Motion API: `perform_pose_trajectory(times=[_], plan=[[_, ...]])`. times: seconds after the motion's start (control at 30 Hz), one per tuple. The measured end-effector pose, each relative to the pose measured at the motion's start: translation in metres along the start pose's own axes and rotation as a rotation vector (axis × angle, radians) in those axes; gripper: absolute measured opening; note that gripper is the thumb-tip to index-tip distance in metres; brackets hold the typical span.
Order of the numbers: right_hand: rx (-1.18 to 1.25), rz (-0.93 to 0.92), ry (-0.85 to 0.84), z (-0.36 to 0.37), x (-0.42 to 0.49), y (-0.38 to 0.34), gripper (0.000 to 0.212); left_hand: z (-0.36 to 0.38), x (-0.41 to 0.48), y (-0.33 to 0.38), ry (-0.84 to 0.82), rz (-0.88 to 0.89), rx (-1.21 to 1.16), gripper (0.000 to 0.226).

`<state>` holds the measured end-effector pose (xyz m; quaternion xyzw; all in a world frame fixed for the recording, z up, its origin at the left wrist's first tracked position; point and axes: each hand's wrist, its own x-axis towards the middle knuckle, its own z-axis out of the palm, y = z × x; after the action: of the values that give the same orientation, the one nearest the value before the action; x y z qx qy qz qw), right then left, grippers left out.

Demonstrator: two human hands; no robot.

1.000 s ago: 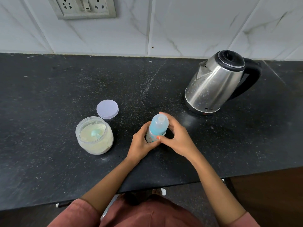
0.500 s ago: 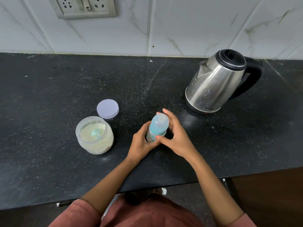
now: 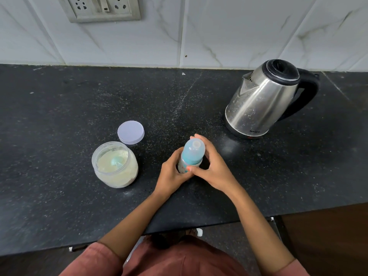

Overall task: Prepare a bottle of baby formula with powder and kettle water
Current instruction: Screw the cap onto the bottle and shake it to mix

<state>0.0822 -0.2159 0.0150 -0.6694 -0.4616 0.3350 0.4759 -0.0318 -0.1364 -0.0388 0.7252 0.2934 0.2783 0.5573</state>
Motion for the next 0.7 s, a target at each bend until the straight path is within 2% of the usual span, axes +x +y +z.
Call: perform_pose_trajectory(times=[0.1,0.23,0.3,0.4,0.53,0.7], plan=[[0.002,0.009,0.013,-0.004,-0.001,-0.001,0.072,0.001,0.000,0.000,-0.001,0.000,-0.006,0.062],[-0.085,0.036,0.172,0.005,0.003,-0.006,0.059,0.001,0.000,0.001,0.004,0.003,-0.004,0.062],[-0.162,0.063,0.226,0.013,0.005,-0.007,0.062,0.001,0.000,0.002,0.017,0.004,0.003,0.065],[-0.160,0.070,0.157,0.012,0.005,-0.008,0.067,0.000,0.000,0.002,0.014,-0.006,-0.003,0.065],[0.053,0.042,-0.063,-0.003,-0.001,-0.005,0.071,0.000,0.000,0.001,-0.002,-0.004,-0.008,0.064],[-0.033,0.051,0.104,-0.001,0.003,-0.003,0.061,0.001,0.000,0.000,-0.003,-0.008,-0.010,0.066]])
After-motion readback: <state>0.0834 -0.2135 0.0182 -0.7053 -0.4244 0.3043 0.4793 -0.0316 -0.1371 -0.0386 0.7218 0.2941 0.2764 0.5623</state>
